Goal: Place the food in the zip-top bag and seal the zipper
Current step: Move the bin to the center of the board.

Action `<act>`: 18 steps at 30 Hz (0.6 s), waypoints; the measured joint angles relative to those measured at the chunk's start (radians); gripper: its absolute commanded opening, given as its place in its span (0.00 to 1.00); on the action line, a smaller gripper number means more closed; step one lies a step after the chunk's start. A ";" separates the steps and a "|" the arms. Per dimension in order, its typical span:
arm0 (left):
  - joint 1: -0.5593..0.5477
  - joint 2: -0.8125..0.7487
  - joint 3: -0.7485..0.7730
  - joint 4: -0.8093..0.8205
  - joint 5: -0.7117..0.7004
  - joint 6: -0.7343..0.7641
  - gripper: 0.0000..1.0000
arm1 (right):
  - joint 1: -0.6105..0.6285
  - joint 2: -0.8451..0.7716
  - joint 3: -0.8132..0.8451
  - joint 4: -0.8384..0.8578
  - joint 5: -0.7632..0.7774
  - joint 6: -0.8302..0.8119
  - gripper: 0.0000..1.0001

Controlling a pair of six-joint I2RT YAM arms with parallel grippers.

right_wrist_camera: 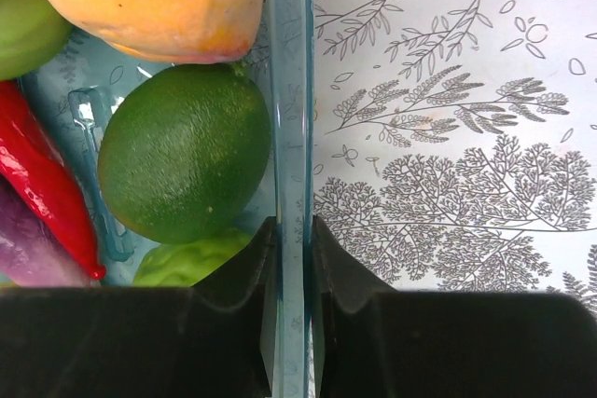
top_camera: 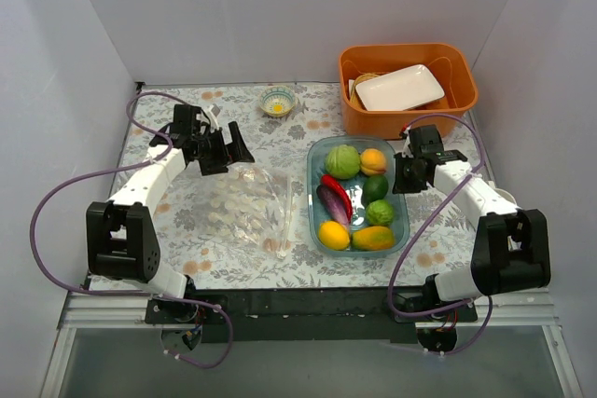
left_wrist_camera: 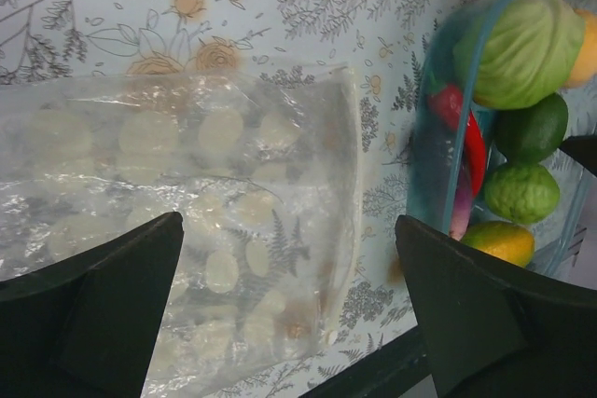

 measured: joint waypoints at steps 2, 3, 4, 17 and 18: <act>-0.025 -0.013 -0.009 0.002 0.003 -0.002 0.98 | 0.000 0.000 0.002 0.003 0.013 0.001 0.06; -0.042 -0.021 -0.015 0.003 0.002 -0.005 0.98 | 0.000 0.001 0.003 0.003 0.016 0.001 0.06; -0.060 -0.027 -0.021 0.006 0.001 -0.008 0.98 | 0.000 0.005 0.006 0.003 0.020 -0.004 0.07; -0.224 -0.040 -0.074 -0.003 -0.076 -0.031 0.94 | 0.000 0.130 0.138 -0.035 0.035 -0.071 0.66; -0.241 -0.039 -0.074 -0.007 -0.103 -0.036 0.94 | 0.000 0.128 0.140 -0.034 0.042 -0.066 0.74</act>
